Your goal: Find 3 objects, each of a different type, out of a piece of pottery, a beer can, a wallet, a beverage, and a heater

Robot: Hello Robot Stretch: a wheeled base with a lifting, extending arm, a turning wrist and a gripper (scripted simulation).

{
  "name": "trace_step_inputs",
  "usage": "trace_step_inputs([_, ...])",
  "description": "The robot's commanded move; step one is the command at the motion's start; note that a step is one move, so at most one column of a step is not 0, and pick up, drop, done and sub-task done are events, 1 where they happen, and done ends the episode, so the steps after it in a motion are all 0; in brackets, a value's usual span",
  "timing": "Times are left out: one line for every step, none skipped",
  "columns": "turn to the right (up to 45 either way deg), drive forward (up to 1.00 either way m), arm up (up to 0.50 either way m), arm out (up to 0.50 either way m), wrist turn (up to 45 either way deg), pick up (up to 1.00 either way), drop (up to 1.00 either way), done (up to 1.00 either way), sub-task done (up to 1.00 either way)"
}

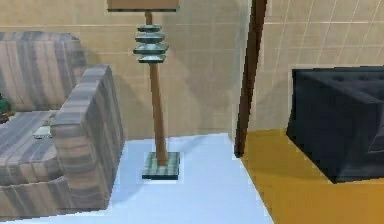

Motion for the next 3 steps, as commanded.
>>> trace_step_inputs([45.0,0.0,0.0,0.0,0.0,0.0,0.0,0.0,0.0])
trace_step_inputs([9.0,0.0,0.0,0.0,0.0,0.0,0.0,0.0,0.0])
trace_step_inputs([3.0,0.0,0.0,0.0,0.0,0.0,0.0,0.0,0.0])
